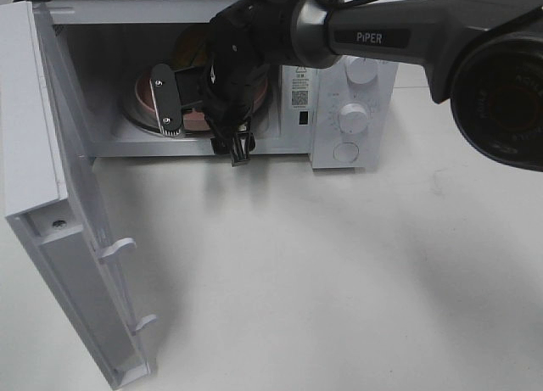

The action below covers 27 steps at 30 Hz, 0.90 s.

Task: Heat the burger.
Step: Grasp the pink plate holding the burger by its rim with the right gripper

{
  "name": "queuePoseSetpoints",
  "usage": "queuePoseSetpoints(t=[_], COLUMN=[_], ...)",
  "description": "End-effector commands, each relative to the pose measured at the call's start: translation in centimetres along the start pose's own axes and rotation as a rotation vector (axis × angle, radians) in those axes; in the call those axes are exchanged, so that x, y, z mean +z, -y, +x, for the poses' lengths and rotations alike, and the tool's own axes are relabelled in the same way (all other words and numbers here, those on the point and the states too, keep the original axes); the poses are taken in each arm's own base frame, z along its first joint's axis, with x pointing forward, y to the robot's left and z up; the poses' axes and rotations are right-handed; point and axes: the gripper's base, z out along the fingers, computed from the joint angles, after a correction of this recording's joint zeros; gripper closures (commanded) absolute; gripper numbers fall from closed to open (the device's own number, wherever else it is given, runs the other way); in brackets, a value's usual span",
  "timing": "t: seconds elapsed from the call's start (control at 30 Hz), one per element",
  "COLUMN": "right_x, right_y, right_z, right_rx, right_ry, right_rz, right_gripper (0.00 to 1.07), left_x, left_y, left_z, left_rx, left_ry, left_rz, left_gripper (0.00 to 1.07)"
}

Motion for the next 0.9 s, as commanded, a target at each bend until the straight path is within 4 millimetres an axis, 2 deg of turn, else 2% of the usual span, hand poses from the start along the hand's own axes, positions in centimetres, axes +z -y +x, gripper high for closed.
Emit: queuePoseSetpoints(t=[0.03, 0.3, 0.77, 0.87, 0.9], right_x=[-0.2, -0.1, 2.4, 2.5, 2.4], right_y=[0.5, 0.9, 0.7, 0.8, 0.9], right_z=[0.4, 0.2, -0.2, -0.3, -0.3], right_rx=[0.002, -0.016, 0.045, 0.059, 0.064], right_ry=[-0.013, 0.006, 0.028, 0.033, 0.032], right_rz=[0.020, 0.067, 0.050, 0.050, 0.054], right_gripper=[0.29, 0.29, 0.31, 0.37, 0.46], left_x=[-0.1, -0.1, -0.1, -0.1, -0.1], left_y=[0.0, 0.0, 0.0, 0.0, 0.0], left_z=[0.2, 0.2, 0.2, 0.2, 0.2], left_rx=[-0.006, -0.006, -0.006, -0.006, -0.006], left_ry=[0.016, 0.016, 0.016, 0.016, 0.016], left_rz=[-0.003, -0.003, -0.003, -0.003, -0.003], left_gripper=[0.06, 0.06, 0.06, 0.06, 0.06])
